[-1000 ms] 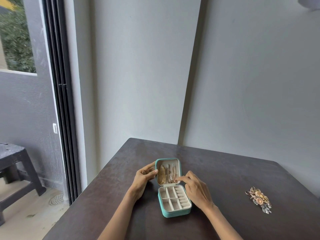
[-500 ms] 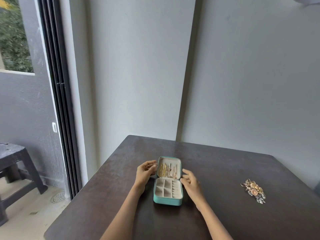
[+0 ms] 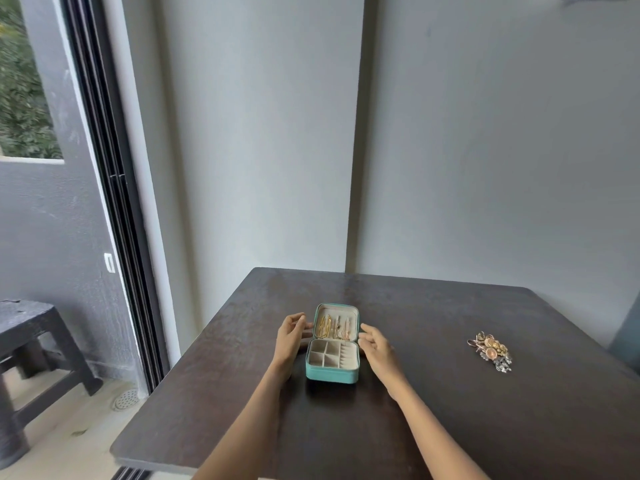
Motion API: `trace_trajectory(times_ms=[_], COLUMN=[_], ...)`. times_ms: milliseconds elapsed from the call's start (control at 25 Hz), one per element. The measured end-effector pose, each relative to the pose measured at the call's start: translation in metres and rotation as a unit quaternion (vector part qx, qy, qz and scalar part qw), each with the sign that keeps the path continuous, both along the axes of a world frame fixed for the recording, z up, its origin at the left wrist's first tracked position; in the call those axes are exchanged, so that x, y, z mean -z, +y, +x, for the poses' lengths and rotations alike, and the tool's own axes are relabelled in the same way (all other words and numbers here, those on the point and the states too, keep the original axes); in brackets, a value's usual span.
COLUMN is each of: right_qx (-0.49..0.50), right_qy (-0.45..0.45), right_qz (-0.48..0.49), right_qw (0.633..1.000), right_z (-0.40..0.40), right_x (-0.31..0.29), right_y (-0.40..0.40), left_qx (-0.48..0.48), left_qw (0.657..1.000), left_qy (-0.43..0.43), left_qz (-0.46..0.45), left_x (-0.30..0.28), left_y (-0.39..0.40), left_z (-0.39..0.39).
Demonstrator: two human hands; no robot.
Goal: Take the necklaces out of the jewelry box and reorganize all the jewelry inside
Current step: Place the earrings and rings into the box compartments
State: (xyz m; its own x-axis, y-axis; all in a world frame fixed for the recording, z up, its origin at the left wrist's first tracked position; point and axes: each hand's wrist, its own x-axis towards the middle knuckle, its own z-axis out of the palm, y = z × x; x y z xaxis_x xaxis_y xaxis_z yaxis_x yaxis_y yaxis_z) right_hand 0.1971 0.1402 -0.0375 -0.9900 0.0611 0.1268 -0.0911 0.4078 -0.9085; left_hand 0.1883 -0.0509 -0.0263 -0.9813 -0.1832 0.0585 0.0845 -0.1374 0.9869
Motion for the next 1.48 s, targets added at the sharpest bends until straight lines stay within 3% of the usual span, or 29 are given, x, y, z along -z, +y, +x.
trace_trajectory(times_ms=[120, 240, 320, 440, 720, 960, 1120, 1320, 1480], right_qx=[0.025, 0.072, 0.109, 0.168, 0.336, 0.323, 0.342, 0.311, 0.262], right_qy=[0.025, 0.072, 0.113, 0.140, 0.161, 0.032, 0.018, 0.146, 0.139], right_qz=[0.000, 0.052, 0.090, 0.123, 0.114, 0.173, 0.216, 0.061, 0.010], right_qw=[0.999, 0.993, 0.983, 0.968, 0.921, 0.930, 0.915, 0.937, 0.955], right_z=[0.002, 0.004, 0.006, 0.014, 0.035, 0.023, 0.016, 0.007, 0.004], right_x=[-0.001, -0.005, -0.007, -0.007, 0.001, 0.001, 0.001, 0.008, 0.012], right_y=[0.005, 0.028, 0.054, 0.099, 0.178, 0.198, 0.203, 0.212, 0.213], left_qx=[-0.029, -0.056, -0.044, 0.009, 0.131, 0.215, 0.224, 0.204, 0.232], left_qw=[0.998, 0.980, 0.940, 0.849, 0.783, 0.837, 0.879, 0.957, 0.965], left_qy=[0.003, 0.062, 0.127, 0.185, 0.225, 0.142, 0.098, 0.046, 0.048], left_qz=[-0.050, -0.179, -0.314, -0.496, -0.564, -0.482, -0.409, -0.199, -0.111], left_x=[-0.007, -0.026, -0.039, -0.060, -0.042, -0.009, 0.003, 0.015, 0.014], left_y=[0.004, 0.024, 0.049, 0.105, 0.223, 0.277, 0.291, 0.299, 0.293], left_z=[-0.003, -0.010, -0.015, -0.015, -0.004, -0.017, -0.020, -0.021, -0.022])
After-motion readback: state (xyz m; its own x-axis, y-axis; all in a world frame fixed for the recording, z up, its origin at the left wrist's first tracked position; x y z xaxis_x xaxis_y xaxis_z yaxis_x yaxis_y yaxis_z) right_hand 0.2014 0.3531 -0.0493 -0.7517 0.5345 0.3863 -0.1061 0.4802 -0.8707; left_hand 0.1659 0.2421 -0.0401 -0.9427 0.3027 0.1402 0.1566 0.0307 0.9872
